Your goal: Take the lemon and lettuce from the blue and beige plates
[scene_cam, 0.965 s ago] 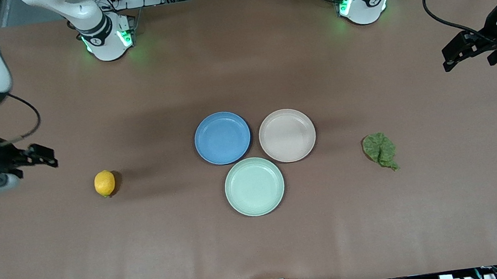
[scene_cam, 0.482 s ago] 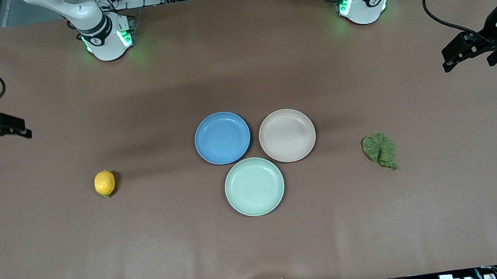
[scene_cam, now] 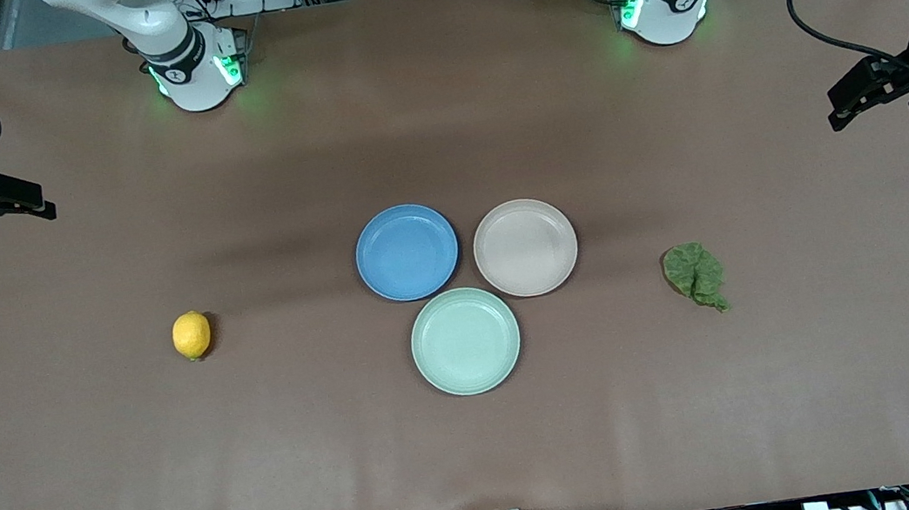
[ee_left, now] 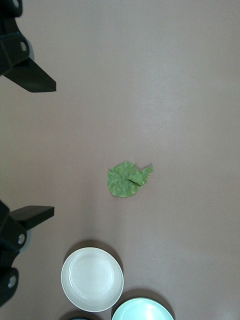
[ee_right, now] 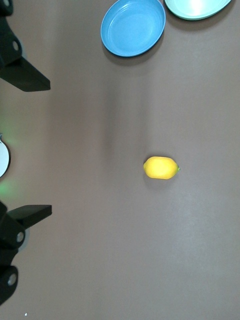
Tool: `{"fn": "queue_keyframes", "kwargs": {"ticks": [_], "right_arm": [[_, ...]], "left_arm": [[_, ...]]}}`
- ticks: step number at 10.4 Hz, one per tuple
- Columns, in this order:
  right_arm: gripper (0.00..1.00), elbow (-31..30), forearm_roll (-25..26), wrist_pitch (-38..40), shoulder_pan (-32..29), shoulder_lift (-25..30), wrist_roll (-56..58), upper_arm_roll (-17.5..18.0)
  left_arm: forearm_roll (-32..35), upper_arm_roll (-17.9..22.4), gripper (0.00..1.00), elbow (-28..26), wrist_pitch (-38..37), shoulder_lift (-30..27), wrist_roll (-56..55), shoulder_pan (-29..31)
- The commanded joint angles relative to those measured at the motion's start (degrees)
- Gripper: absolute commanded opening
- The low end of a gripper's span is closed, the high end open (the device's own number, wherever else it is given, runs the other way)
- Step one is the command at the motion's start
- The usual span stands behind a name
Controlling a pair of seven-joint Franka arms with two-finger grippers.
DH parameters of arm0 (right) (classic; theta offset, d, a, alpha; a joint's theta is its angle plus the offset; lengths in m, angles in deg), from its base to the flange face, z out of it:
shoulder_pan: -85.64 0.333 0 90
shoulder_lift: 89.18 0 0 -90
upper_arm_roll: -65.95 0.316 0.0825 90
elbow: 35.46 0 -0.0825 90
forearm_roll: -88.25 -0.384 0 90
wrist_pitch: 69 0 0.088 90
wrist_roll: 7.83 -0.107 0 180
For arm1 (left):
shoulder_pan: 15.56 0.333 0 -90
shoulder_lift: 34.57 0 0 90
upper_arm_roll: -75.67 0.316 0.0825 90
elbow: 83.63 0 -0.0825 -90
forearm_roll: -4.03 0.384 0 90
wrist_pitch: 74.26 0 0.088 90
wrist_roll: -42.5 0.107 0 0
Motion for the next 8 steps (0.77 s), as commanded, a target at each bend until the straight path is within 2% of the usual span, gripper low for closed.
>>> {"fn": "queue_keyframes", "kwargs": {"ticks": [1,4,8], "right_arm": [[1.00,3.6,0.7,1.5,-1.6,-0.6,-0.9,1.0],[1.00,7.9,5.6,4.9,-1.4,-0.7,-0.6,1.1],[1.00,8.1,5.5,5.2,-1.5,-0.7,-0.9,1.0]], "left_arm": [[0.0,-0.1,1.00,1.3,-1.0,-0.2,0.6,0.3],[-0.1,-0.1,1.00,1.5,-1.0,-0.1,0.9,0.4],[-0.1,-0.2,1.00,1.5,-1.0,0.0,1.0,0.4]]}}
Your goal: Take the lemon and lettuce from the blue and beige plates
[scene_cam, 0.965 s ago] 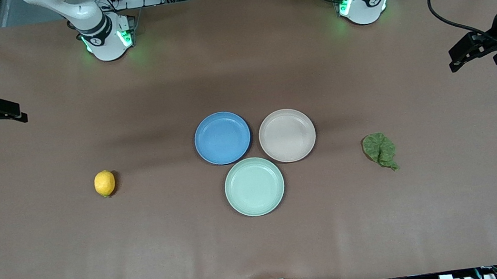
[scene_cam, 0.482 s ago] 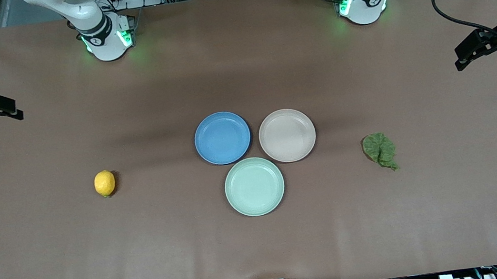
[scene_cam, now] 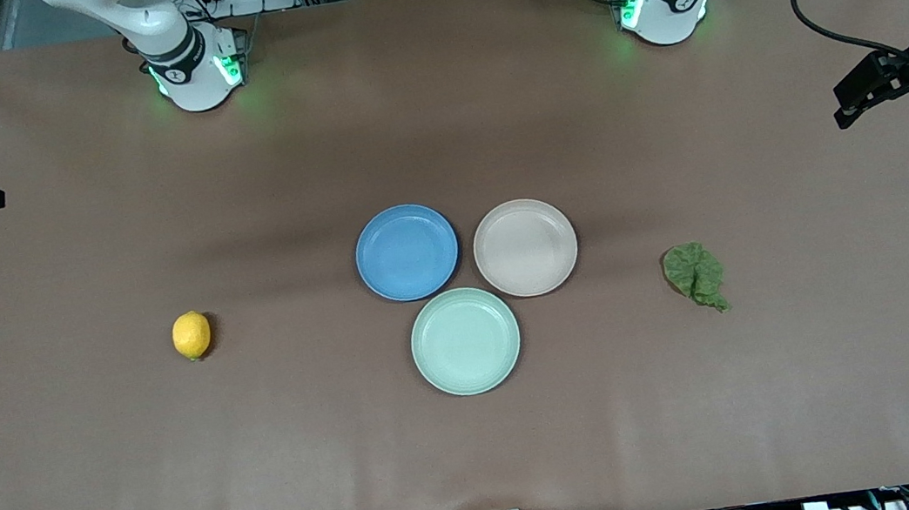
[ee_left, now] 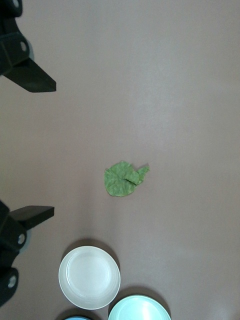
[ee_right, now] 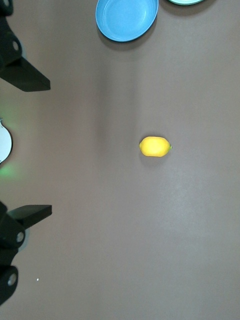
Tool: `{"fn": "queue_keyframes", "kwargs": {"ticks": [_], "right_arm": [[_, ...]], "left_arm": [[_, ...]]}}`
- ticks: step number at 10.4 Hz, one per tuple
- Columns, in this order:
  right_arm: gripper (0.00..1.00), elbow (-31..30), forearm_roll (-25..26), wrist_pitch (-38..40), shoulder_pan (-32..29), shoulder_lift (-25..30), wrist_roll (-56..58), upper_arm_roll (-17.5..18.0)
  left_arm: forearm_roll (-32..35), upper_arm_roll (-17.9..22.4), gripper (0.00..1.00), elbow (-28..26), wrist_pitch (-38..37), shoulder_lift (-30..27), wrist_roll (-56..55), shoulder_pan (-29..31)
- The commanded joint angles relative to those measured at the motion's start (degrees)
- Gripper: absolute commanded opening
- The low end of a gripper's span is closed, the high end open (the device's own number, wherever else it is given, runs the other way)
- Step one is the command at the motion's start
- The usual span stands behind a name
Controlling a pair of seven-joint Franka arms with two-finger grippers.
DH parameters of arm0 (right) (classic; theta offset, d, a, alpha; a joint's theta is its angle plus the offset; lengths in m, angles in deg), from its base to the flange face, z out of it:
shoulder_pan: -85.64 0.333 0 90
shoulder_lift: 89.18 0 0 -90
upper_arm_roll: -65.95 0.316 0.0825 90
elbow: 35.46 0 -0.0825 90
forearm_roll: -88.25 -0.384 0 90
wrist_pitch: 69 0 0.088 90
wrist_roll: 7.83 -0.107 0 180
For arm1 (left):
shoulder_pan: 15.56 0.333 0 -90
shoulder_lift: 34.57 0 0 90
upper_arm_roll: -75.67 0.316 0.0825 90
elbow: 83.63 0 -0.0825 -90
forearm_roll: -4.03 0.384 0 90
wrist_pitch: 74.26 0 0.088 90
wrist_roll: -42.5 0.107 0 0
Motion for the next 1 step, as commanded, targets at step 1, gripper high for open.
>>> {"fn": "queue_keyframes", "kwargs": {"ticks": [1], "right_arm": [[1.00,1.3,0.8,0.8,-1.2,-0.7,-0.9,1.0]], "left_arm": [[-0.1,-0.2,1.00,0.8,-0.9,0.0,1.0,0.4]]}}
